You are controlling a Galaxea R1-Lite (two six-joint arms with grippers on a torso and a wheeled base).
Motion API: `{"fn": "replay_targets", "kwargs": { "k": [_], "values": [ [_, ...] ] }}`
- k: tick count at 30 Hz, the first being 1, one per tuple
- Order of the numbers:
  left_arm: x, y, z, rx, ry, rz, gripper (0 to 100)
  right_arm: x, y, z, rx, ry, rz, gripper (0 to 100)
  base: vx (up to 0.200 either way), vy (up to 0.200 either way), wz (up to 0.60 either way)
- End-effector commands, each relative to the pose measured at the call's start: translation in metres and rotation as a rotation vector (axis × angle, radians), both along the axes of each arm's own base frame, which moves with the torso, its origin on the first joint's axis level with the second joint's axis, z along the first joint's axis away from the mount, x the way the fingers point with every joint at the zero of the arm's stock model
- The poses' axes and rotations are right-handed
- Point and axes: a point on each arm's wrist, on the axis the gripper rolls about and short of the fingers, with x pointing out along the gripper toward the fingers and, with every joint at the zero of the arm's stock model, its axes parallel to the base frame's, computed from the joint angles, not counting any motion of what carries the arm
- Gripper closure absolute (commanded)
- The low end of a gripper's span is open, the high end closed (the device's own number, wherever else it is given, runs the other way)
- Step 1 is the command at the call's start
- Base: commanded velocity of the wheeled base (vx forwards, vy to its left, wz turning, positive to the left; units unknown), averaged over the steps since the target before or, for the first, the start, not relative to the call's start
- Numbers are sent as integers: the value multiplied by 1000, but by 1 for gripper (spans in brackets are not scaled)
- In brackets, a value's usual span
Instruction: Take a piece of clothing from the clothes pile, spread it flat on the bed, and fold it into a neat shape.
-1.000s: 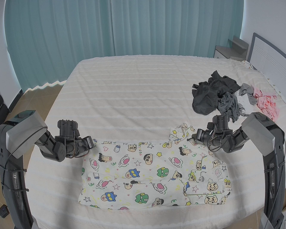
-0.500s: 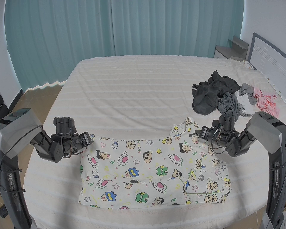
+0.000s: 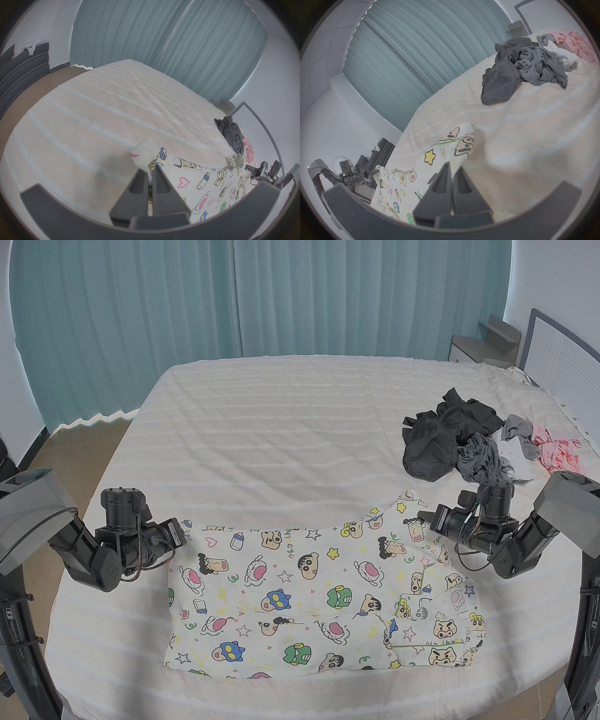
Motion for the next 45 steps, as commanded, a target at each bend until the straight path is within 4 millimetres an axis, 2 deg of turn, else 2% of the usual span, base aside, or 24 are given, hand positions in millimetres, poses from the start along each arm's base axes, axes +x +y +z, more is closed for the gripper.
{"fn": "replay_targets", "kwargs": {
  "k": [1,10,24,31,35,36,40,41,45],
  "values": [
    [-10,1,14,-4,-26,-4,100,-12,-1,15,7,-28,9,100,0,0,0],
    [-23,4,19,-7,-40,-4,100,-37,-3,29,21,-37,51,100,0,0,0],
    [-46,4,4,0,-29,-12,100,-68,-14,8,22,-7,82,100,0,0,0],
    [-67,4,-4,-10,23,-39,100,-93,-21,-8,20,10,127,100,0,0,0],
    [-76,5,-11,-8,59,-43,100,-105,-24,-24,-29,34,147,100,0,0,0],
    [-81,5,-14,-7,71,-46,100,-110,-26,-34,-57,43,166,100,0,0,0],
    [-88,5,-19,-10,87,-54,100,-116,-27,-45,-81,56,183,100,0,0,0],
    [-96,5,-23,-20,100,-71,100,-120,-27,-54,-87,59,185,100,0,0,0],
    [-107,5,-30,-22,132,-84,100,-125,-28,-59,-89,78,186,100,0,0,0]
  ]
}}
